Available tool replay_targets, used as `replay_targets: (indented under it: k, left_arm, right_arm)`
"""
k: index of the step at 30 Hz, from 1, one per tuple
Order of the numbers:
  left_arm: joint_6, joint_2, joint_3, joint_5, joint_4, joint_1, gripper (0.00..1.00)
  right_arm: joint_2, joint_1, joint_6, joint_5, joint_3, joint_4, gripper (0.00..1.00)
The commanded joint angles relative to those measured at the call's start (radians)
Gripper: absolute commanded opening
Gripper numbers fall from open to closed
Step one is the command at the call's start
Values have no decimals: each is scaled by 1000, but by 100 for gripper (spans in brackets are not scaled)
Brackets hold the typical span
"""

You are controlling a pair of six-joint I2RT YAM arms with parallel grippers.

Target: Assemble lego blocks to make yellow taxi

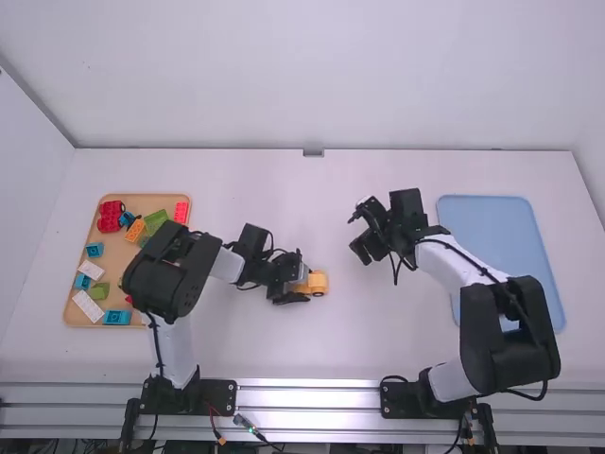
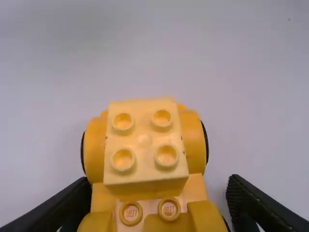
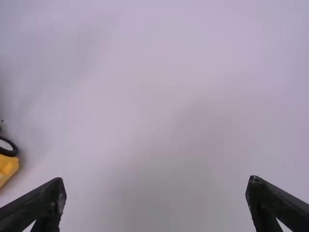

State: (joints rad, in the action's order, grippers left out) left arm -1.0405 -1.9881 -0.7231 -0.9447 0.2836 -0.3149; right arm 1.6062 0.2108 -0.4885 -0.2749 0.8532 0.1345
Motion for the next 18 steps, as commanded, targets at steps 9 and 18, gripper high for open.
replay_targets:
  k: [9,18]
  left_arm:
    - [4,34,-130,23,-227,22,99]
    - [5,171,-452,256,-883,104,99]
  right_arm:
    - [-17,-2,13,14,5,1,99]
    - [-17,-2,13,14,5,-42,99]
